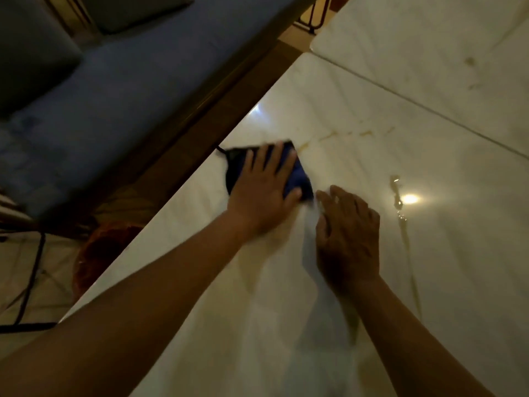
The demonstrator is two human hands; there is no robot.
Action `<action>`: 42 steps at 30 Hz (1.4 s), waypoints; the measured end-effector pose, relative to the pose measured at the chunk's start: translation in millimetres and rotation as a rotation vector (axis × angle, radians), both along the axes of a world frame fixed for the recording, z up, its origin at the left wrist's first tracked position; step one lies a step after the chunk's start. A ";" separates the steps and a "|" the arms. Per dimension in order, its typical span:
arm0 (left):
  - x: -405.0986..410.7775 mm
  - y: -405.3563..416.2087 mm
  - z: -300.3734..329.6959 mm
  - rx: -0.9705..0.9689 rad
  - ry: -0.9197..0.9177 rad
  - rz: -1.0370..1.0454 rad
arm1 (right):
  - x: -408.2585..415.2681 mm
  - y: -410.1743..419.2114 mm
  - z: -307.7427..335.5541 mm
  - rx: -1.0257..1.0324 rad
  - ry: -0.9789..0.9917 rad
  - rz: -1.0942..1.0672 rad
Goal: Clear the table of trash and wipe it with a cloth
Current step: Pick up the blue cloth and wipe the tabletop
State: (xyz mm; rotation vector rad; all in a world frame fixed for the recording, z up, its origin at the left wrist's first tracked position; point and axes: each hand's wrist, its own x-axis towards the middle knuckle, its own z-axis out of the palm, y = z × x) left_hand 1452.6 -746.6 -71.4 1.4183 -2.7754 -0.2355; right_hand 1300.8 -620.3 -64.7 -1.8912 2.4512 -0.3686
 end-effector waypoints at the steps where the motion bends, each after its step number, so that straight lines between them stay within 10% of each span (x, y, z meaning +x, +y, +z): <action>1: 3.1 17.0 -1.6 -0.024 0.019 -0.127 | -0.2 0.2 -1.1 -0.007 -0.014 -0.009; 4: 14.5 18.8 -2.2 -0.027 -0.003 -0.315 | -10.6 -10.7 -4.9 -0.055 -0.042 -0.105; 12: -72.1 -108.3 2.4 0.027 -0.009 -0.005 | -28.5 -53.5 -4.2 0.007 0.040 -0.154; 19: -57.2 -61.8 -4.0 -0.019 0.019 -0.314 | -33.1 -50.9 -6.5 -0.030 -0.016 -0.157; 25: -127.5 -161.7 7.1 0.030 -0.065 -0.051 | -32.9 -54.1 -9.0 -0.092 0.007 -0.178; 31: -144.6 -85.0 1.0 -0.035 -0.030 -0.258 | -79.7 -67.0 5.0 -0.292 -0.096 -0.352; 35: -137.4 -61.9 0.9 -0.019 -0.035 -0.344 | -165.4 -93.7 9.7 -0.067 -0.044 -0.403; 42: -214.2 -134.1 3.1 0.016 -0.046 -0.031 | -192.7 -88.2 -14.0 -0.037 0.036 -0.329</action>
